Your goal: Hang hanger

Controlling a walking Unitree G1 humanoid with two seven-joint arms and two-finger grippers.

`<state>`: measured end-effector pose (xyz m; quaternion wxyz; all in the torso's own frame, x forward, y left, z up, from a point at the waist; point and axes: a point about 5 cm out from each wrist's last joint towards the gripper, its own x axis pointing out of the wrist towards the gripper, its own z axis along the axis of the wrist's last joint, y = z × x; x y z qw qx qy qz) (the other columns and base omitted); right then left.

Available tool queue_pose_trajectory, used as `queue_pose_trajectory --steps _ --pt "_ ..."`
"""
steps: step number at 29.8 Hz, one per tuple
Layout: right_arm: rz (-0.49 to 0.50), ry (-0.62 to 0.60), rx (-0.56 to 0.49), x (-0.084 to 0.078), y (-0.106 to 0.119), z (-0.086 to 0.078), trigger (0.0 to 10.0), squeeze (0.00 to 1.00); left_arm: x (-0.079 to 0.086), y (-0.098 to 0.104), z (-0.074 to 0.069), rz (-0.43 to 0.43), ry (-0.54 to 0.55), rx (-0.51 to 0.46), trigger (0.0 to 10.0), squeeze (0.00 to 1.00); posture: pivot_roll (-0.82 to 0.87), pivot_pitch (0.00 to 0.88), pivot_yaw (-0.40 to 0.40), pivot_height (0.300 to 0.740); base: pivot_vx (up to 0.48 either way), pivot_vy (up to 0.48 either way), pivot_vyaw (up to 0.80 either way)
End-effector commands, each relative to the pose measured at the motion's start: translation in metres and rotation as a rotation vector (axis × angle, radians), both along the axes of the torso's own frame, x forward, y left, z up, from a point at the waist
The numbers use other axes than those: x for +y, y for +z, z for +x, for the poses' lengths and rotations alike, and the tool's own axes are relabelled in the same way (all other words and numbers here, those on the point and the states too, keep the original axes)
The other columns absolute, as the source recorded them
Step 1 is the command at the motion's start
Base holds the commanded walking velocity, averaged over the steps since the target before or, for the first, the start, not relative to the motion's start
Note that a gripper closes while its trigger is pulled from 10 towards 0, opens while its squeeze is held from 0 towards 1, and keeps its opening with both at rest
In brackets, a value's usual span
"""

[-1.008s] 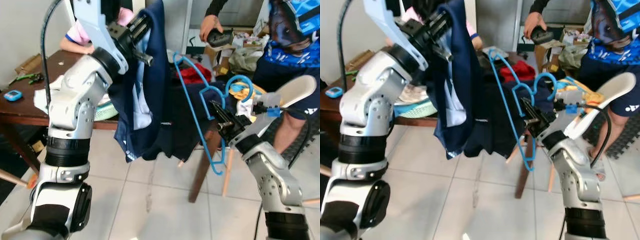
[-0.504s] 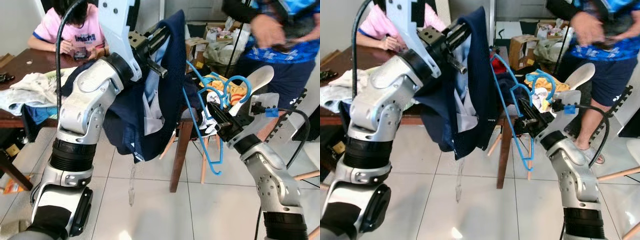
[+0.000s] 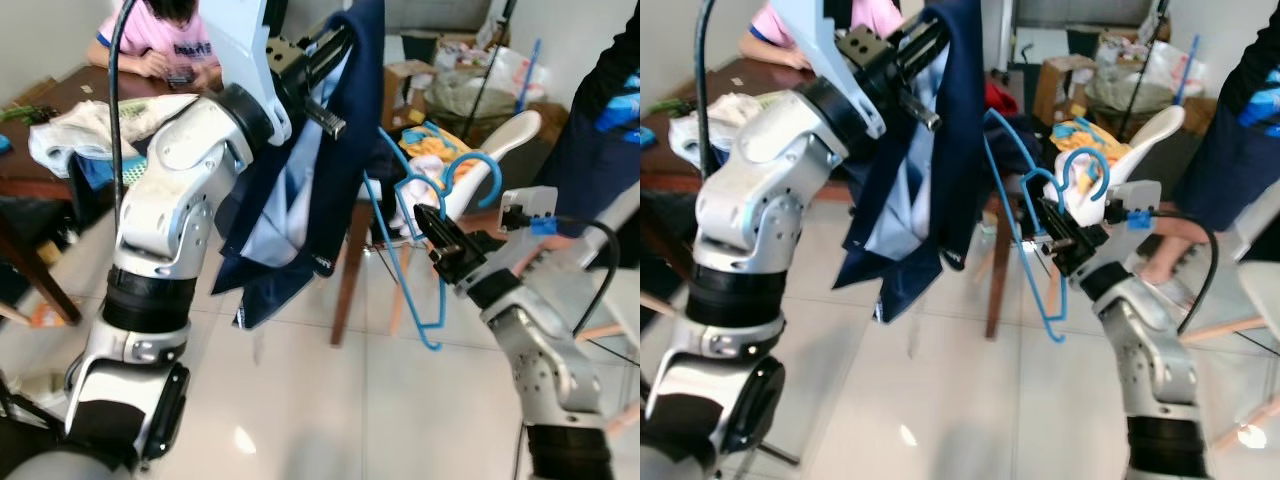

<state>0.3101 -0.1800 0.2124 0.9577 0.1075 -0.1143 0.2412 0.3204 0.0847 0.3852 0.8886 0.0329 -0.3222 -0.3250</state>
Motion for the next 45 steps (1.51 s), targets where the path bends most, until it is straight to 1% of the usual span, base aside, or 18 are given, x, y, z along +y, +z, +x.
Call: queue_pose_trajectory --steps 1,7,16,17,19,21,23,24,25,26,27,28,30,31,33,38,40,45 --pt "0.003 0.001 -0.013 -0.001 0.003 -0.002 10.0 0.00 -0.002 0.011 -0.008 -0.012 -0.018 -0.052 10.0 0.00 0.06 0.051 -0.010 0.740 -0.319 -0.247 0.00" --pt "0.000 -0.003 -0.009 -0.001 0.002 -0.002 10.0 0.00 -0.006 0.011 -0.010 -0.011 -0.040 -0.042 10.0 0.00 0.06 0.052 -0.009 0.740 -0.322 -0.251 0.00" --pt "-0.025 -0.109 0.050 -0.022 -0.013 -0.002 10.0 0.00 -0.012 -0.012 -0.008 -0.003 -0.074 0.030 10.0 0.00 0.04 0.057 -0.009 0.740 -0.302 -0.243 0.00" --pt "-0.059 -0.188 0.104 -0.036 -0.023 -0.003 10.0 0.00 -0.004 -0.042 0.006 0.046 -0.039 0.118 10.0 0.00 0.04 0.058 -0.008 0.740 0.000 0.000 0.00" --pt "-0.059 -0.188 0.104 -0.036 -0.023 -0.003 10.0 0.00 -0.004 -0.042 0.006 0.046 -0.039 0.118 10.0 0.00 0.04 0.058 -0.008 0.740 0.000 0.000 0.00" --pt "-0.108 -0.282 0.187 -0.052 -0.040 -0.005 10.0 0.00 0.011 -0.082 0.022 0.110 0.032 0.243 10.0 0.00 0.03 0.062 -0.009 0.740 0.000 0.000 0.00" --pt "-0.108 -0.282 0.187 -0.052 -0.040 -0.005 10.0 0.00 0.011 -0.082 0.022 0.110 0.032 0.243 10.0 0.00 0.03 0.062 -0.009 0.740 0.000 0.000 0.00" --pt "-0.131 -0.336 0.237 -0.061 -0.049 -0.007 10.0 0.00 0.019 -0.105 0.028 0.137 0.071 0.311 10.0 0.00 0.02 0.070 -0.010 0.740 0.000 0.000 -0.80" --pt "-0.131 -0.336 0.237 -0.061 -0.049 -0.007 10.0 0.00 0.019 -0.105 0.028 0.137 0.071 0.311 10.0 0.00 0.02 0.070 -0.010 0.740 0.000 0.000 -0.80" --pt "-0.145 -0.380 0.281 -0.070 -0.060 -0.011 10.0 0.00 0.032 -0.134 0.032 0.168 0.124 0.399 10.0 0.00 0.02 0.070 -0.010 0.740 0.000 0.000 -0.80" --pt "-0.164 -0.427 0.332 -0.078 -0.072 -0.017 10.0 0.00 0.046 -0.168 0.031 0.193 0.164 0.500 10.0 0.00 0.01 0.077 -0.012 0.740 0.000 0.000 -0.80" --pt "-0.164 -0.427 0.332 -0.078 -0.072 -0.017 10.0 0.00 0.046 -0.168 0.031 0.193 0.164 0.500 10.0 0.00 0.01 0.077 -0.012 0.740 0.000 0.000 -0.80" --pt "-0.200 -0.491 0.432 -0.093 -0.101 -0.035 10.0 0.00 0.074 -0.239 0.014 0.237 0.233 0.710 10.0 0.00 0.00 0.087 -0.014 0.740 0.000 0.000 -0.80" --pt "-0.200 -0.491 0.432 -0.093 -0.101 -0.035 10.0 0.00 0.074 -0.239 0.014 0.237 0.233 0.710 10.0 0.00 0.00 0.087 -0.014 0.740 0.000 0.000 -0.80" --pt "-0.216 -0.524 0.499 -0.100 -0.121 -0.050 10.0 0.00 0.091 -0.276 -0.003 0.240 0.278 0.828 10.0 0.00 -0.01 0.092 -0.018 0.740 0.000 0.000 -0.80" --pt "-0.231 -0.555 0.575 -0.106 -0.143 -0.068 10.0 0.00 0.109 -0.306 -0.020 0.252 0.364 0.901 10.0 0.00 -0.01 0.097 -0.020 0.740 0.000 0.000 -0.80" --pt "-0.243 -0.575 0.645 -0.108 -0.163 -0.087 10.0 0.00 0.127 -0.325 -0.035 0.213 0.456 0.946 10.0 0.00 -0.03 0.101 -0.026 0.740 0.000 0.000 -0.80" --pt "-0.253 -0.577 0.672 -0.108 -0.172 -0.095 10.0 0.00 0.134 -0.331 -0.041 0.195 0.490 0.960 10.0 0.00 -0.03 0.101 -0.026 0.740 0.000 0.000 -0.80"
